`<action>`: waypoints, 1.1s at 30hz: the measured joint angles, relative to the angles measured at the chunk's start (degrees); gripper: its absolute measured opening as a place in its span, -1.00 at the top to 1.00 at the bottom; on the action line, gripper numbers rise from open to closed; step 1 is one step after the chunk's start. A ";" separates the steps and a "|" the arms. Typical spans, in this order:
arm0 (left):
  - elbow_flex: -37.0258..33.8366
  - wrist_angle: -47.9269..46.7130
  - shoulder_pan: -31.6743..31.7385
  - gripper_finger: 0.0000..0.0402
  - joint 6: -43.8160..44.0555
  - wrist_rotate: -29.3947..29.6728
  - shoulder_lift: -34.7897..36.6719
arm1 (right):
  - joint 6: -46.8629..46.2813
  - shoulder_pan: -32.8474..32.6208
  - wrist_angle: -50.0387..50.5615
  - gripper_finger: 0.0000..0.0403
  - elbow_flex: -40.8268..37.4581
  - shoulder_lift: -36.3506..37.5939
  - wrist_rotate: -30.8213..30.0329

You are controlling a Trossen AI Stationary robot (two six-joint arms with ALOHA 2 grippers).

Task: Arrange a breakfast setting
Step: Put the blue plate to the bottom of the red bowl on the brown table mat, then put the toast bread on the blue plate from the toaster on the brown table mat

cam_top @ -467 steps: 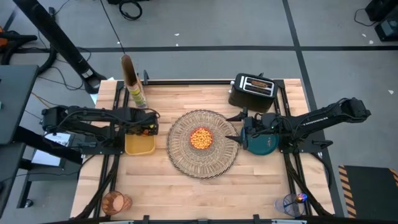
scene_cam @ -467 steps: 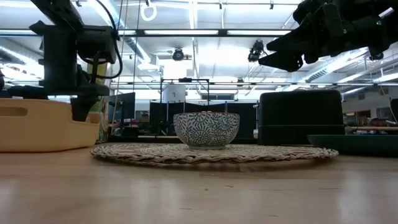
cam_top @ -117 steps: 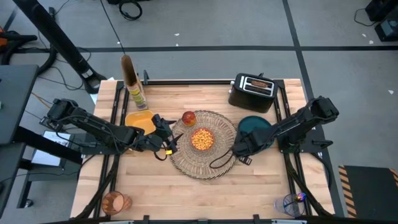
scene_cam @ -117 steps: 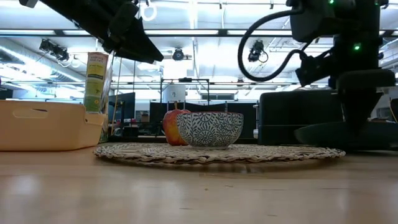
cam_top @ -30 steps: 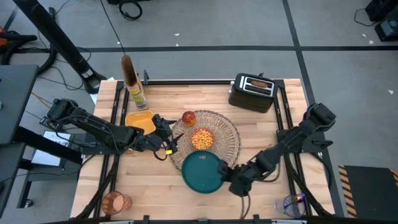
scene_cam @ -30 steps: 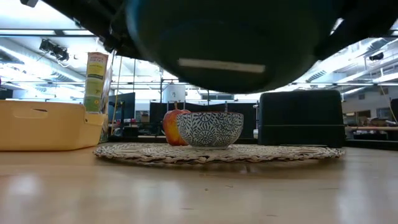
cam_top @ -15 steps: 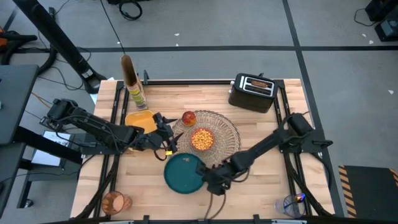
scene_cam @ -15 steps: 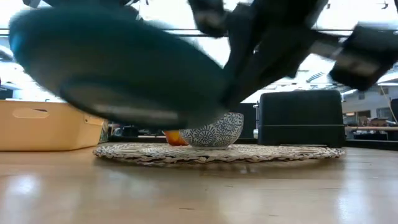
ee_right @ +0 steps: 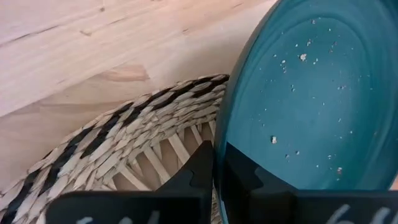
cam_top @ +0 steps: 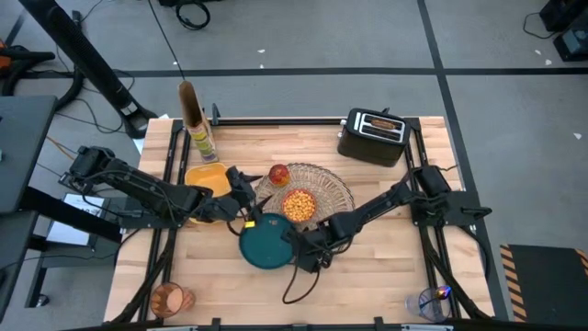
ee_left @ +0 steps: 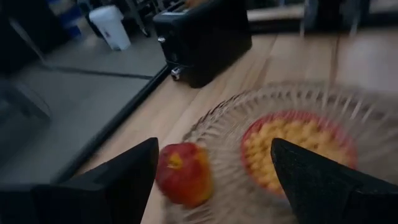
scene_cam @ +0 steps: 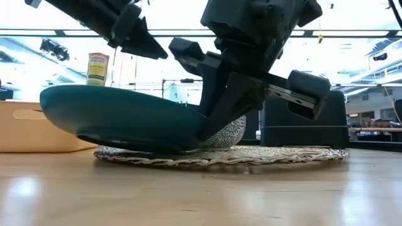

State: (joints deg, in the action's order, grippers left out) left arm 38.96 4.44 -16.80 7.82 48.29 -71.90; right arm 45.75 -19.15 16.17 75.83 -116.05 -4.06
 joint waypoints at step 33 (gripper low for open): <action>0.00 9.52 -0.50 -0.59 10.63 -6.40 -0.07 | -33.12 26.76 34.81 0.09 -0.07 40.16 -14.49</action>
State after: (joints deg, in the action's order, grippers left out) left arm 38.96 13.96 -17.30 18.45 41.89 -71.96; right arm 12.62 7.60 50.99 75.77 -75.89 -18.54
